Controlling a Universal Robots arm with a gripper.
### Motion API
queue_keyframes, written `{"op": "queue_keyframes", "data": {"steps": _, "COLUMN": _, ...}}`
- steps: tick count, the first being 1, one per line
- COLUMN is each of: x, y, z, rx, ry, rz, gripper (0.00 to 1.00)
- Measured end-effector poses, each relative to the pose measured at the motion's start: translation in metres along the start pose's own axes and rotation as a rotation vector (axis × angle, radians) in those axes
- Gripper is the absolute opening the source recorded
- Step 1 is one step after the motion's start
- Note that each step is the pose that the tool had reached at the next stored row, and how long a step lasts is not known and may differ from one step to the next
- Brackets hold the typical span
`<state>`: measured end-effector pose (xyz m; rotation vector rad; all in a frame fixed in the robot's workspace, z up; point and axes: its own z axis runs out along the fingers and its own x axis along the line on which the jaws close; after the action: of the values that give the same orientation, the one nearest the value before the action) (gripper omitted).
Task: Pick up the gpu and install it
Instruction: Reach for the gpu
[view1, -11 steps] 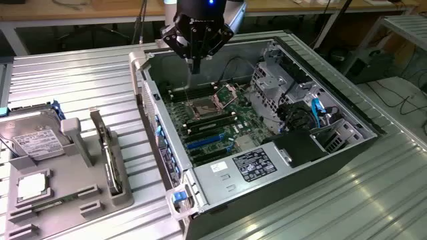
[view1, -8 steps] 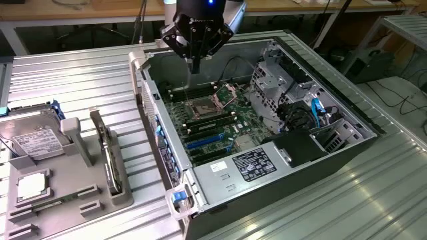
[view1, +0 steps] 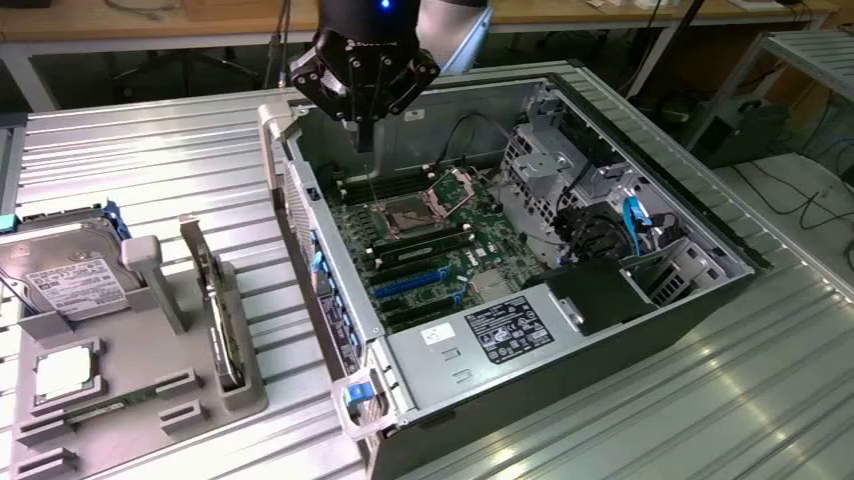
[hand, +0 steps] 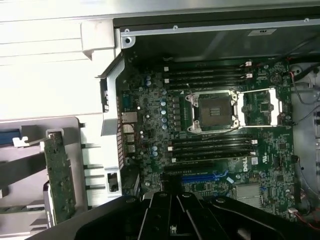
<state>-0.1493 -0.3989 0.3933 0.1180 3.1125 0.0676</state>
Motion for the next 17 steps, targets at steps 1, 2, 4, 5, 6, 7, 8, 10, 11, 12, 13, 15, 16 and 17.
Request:
{"op": "queue_keyframes", "data": {"steps": 1, "x": 0.003, "y": -0.0002, "z": -0.0001, "rx": 0.0000, "ry": -0.0001, "rz": 0.000, "gripper": 0.11}}
{"op": "queue_keyframes", "data": {"steps": 2, "x": 0.005, "y": -0.0004, "z": -0.0001, "rx": 0.0000, "ry": -0.0001, "rz": 0.000, "gripper": 0.11}}
{"op": "queue_keyframes", "data": {"steps": 4, "x": 0.011, "y": -0.0008, "z": -0.0003, "rx": -0.0001, "ry": -0.0001, "rz": 0.000, "gripper": 0.11}}
{"op": "queue_keyframes", "data": {"steps": 5, "x": 0.016, "y": -0.0012, "z": -0.0005, "rx": 0.0000, "ry": 0.0000, "rz": 0.000, "gripper": 0.11}}
{"op": "queue_keyframes", "data": {"steps": 6, "x": 0.021, "y": -0.0016, "z": -0.0006, "rx": 0.0000, "ry": -0.0001, "rz": 0.000, "gripper": 0.11}}
{"op": "queue_keyframes", "data": {"steps": 7, "x": 0.025, "y": -0.0019, "z": -0.0007, "rx": 0.0000, "ry": 0.0000, "rz": 0.000, "gripper": 0.11}}
{"op": "queue_keyframes", "data": {"steps": 8, "x": 0.029, "y": -0.0022, "z": -0.0009, "rx": 0.0001, "ry": 0.0000, "rz": 0.000, "gripper": 0.11}}
{"op": "queue_keyframes", "data": {"steps": 10, "x": 0.038, "y": -0.0028, "z": -0.0010, "rx": -0.0001, "ry": -0.0001, "rz": 0.000, "gripper": 0.11}}
{"op": "queue_keyframes", "data": {"steps": 11, "x": 0.041, "y": -0.0031, "z": -0.0011, "rx": -0.0001, "ry": -0.0001, "rz": 0.000, "gripper": 0.11}}
{"op": "queue_keyframes", "data": {"steps": 12, "x": 0.045, "y": -0.0034, "z": -0.0013, "rx": 0.0000, "ry": -0.0001, "rz": 0.000, "gripper": 0.11}}
{"op": "queue_keyframes", "data": {"steps": 13, "x": 0.047, "y": -0.0036, "z": -0.0013, "rx": 0.0000, "ry": -0.0001, "rz": 0.000, "gripper": 0.11}}
{"op": "queue_keyframes", "data": {"steps": 15, "x": 0.052, "y": -0.0040, "z": -0.0014, "rx": -0.0001, "ry": -0.0001, "rz": 0.000, "gripper": 0.11}}
{"op": "queue_keyframes", "data": {"steps": 16, "x": 0.057, "y": -0.0043, "z": -0.0016, "rx": 0.0001, "ry": 0.0000, "rz": 0.000, "gripper": 0.11}}
{"op": "queue_keyframes", "data": {"steps": 17, "x": 0.059, "y": -0.0045, "z": -0.0017, "rx": 0.0000, "ry": 0.0000, "rz": 0.000, "gripper": 0.11}}
